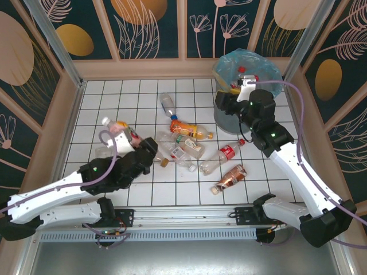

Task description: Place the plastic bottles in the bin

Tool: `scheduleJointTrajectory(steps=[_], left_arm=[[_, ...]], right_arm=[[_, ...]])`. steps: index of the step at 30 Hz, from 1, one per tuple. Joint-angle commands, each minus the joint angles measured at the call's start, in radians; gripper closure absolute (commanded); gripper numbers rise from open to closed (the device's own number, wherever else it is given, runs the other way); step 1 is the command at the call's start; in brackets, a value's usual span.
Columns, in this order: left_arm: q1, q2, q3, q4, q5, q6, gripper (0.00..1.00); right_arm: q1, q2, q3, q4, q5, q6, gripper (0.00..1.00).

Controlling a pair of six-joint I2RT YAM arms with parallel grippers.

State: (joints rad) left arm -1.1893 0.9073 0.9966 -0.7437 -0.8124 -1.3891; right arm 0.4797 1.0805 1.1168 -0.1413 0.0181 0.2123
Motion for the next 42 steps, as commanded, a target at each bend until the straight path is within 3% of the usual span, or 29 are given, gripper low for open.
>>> scheduleJointTrajectory(steps=[1, 4, 7, 13, 19, 28, 36, 42], left_arm=[[0.004, 0.066, 0.123, 0.113, -0.263, 0.445, 0.64], [0.004, 0.155, 0.202, 0.252, -0.333, 0.813, 0.66], [0.004, 0.199, 0.189, 0.462, -0.198, 1.23, 0.6], [0.004, 0.225, 0.148, 0.613, 0.062, 1.505, 0.66], [0.005, 0.246, 0.136, 0.564, 0.282, 1.604, 0.63], [0.004, 0.266, 0.12, 0.533, 0.423, 1.658, 0.64], [0.003, 0.273, 0.104, 0.573, 0.454, 1.616, 0.65], [0.003, 0.235, 0.078, 0.625, 0.463, 1.564, 0.66]], right_arm=[[0.009, 0.007, 0.055, -0.04, 0.027, -0.021, 0.44], [0.008, -0.003, 0.067, -0.04, 0.027, -0.053, 0.44], [0.007, -0.027, 0.076, -0.005, 0.001, -0.1, 0.42], [0.007, -0.038, 0.166, 0.031, -0.166, -0.167, 0.42], [-0.001, -0.014, 0.262, 0.039, -0.492, -0.189, 0.49], [-0.003, 0.071, 0.342, 0.026, -0.909, -0.15, 0.5], [-0.002, 0.073, 0.356, 0.023, -1.038, -0.116, 0.5], [-0.002, 0.056, 0.337, -0.087, -0.899, -0.177, 0.51]])
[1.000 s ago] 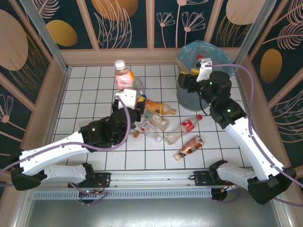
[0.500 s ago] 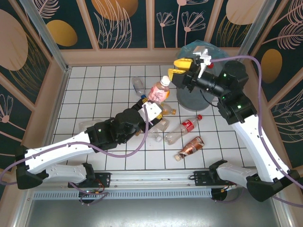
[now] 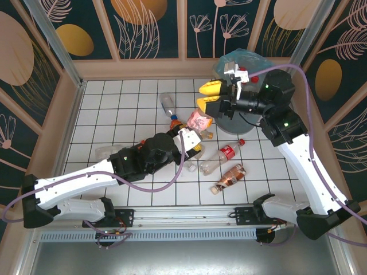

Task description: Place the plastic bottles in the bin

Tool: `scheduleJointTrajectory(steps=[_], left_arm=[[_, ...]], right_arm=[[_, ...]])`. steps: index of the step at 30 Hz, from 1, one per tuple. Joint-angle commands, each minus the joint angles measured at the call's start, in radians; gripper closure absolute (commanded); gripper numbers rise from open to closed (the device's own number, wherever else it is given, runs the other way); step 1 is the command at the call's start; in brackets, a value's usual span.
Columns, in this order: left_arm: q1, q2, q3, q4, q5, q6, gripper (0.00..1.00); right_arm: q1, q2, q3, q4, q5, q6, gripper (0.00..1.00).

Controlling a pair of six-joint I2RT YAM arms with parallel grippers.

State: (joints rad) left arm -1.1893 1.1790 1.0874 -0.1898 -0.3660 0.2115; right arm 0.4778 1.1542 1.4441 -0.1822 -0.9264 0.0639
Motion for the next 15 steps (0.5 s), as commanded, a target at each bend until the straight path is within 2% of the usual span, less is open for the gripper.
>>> scheduleJointTrajectory(steps=[1, 6, 10, 15], left_arm=[[0.004, -0.044, -0.019, 0.077, 0.018, -0.04, 0.66], [0.005, -0.067, -0.032, 0.083, 0.037, -0.044, 0.66], [0.004, -0.068, -0.032, 0.07, 0.031, -0.044, 0.66], [0.004, -0.072, -0.03, 0.074, 0.023, -0.056, 0.66]], right_arm=[[0.001, -0.026, 0.0, -0.046, 0.053, -0.03, 0.51], [0.001, -0.021, -0.011, -0.046, 0.05, -0.03, 0.53], [0.002, -0.013, -0.008, -0.019, -0.017, -0.019, 0.61], [0.002, 0.007, 0.002, -0.015, -0.106, 0.003, 0.53]])
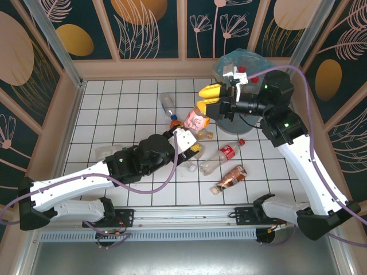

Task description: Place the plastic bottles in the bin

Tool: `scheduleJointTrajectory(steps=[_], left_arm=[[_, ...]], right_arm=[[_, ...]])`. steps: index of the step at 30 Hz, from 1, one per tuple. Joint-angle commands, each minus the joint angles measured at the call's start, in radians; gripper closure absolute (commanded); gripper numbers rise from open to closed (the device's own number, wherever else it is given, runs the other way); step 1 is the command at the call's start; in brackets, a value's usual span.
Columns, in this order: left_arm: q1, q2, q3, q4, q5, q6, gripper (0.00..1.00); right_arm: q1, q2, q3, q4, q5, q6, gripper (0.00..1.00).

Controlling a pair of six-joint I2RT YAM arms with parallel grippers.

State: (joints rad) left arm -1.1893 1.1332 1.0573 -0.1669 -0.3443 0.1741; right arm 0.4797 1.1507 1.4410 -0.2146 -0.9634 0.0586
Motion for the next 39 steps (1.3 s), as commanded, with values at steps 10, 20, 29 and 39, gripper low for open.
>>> scheduleJointTrajectory(steps=[10, 20, 29, 39], left_arm=[[0.004, -0.037, -0.012, 0.069, -0.002, -0.011, 0.66], [0.005, -0.05, -0.019, 0.116, -0.078, -0.027, 0.3], [0.005, -0.08, 0.004, 0.169, -0.176, -0.049, 0.06], [0.004, -0.104, 0.012, 0.186, -0.171, -0.092, 0.06]], right_arm=[[0.001, 0.013, 0.004, 0.003, -0.02, -0.004, 0.75], [0.001, -0.013, 0.014, 0.06, 0.097, 0.009, 0.96], [-0.001, 0.042, 0.186, 0.024, 0.438, -0.036, 1.0], [0.0, 0.23, 0.414, -0.07, 1.188, -0.147, 1.0]])
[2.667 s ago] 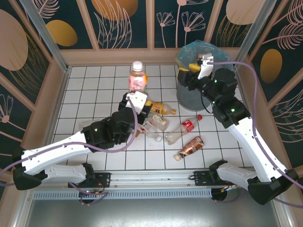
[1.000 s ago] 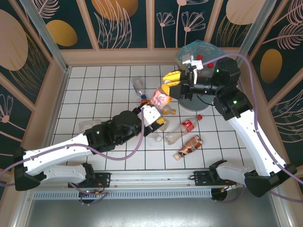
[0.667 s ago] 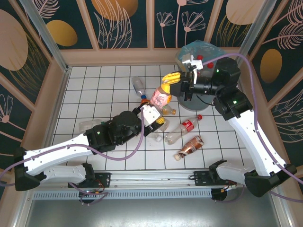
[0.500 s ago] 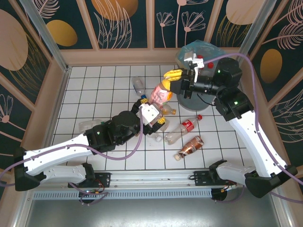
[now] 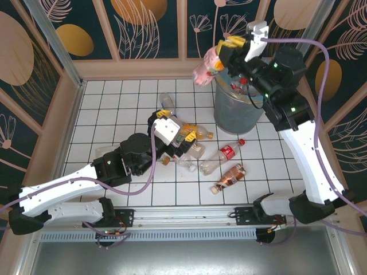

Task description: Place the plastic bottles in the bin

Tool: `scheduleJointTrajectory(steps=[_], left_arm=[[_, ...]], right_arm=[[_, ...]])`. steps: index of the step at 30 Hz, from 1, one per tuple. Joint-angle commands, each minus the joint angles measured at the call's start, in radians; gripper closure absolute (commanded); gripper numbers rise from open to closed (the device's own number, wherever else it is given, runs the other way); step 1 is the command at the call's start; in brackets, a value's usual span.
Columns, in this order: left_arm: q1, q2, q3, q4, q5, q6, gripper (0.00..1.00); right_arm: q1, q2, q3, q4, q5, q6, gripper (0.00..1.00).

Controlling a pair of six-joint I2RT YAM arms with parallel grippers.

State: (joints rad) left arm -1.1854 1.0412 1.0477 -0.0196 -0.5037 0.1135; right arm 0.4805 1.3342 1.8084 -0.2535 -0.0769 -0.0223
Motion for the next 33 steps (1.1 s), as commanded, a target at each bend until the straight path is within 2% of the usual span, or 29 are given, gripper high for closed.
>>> scheduleJointTrajectory(steps=[1, 6, 9, 14, 22, 27, 33], left_arm=[[0.0, -0.01, 0.021, 0.037, -0.011, -0.035, 0.06], [0.0, -0.002, 0.012, 0.035, -0.007, -0.051, 0.06], [0.001, 0.0, 0.009, 0.032, -0.005, -0.058, 0.05], [0.001, -0.004, -0.007, 0.036, -0.006, -0.063, 0.05], [0.001, -0.004, -0.028, 0.047, -0.006, -0.071, 0.06], [0.0, -0.003, -0.038, 0.053, 0.0, -0.081, 0.06], [0.001, 0.006, -0.053, 0.052, 0.009, -0.11, 0.05]], right_arm=[[-0.001, 0.062, 0.054, -0.025, 0.337, -0.078, 1.0], [-0.004, 0.096, 0.028, 0.07, 0.47, -0.135, 1.0], [-0.01, 0.099, 0.025, 0.088, 0.489, -0.128, 1.0], [-0.022, 0.074, 0.017, 0.103, 0.451, -0.082, 1.0], [-0.052, 0.038, -0.023, 0.129, 0.577, -0.125, 1.0], [-0.108, 0.017, -0.117, 0.149, 0.556, -0.095, 1.0], [-0.169, 0.0, -0.287, 0.172, 0.433, -0.013, 1.0]])
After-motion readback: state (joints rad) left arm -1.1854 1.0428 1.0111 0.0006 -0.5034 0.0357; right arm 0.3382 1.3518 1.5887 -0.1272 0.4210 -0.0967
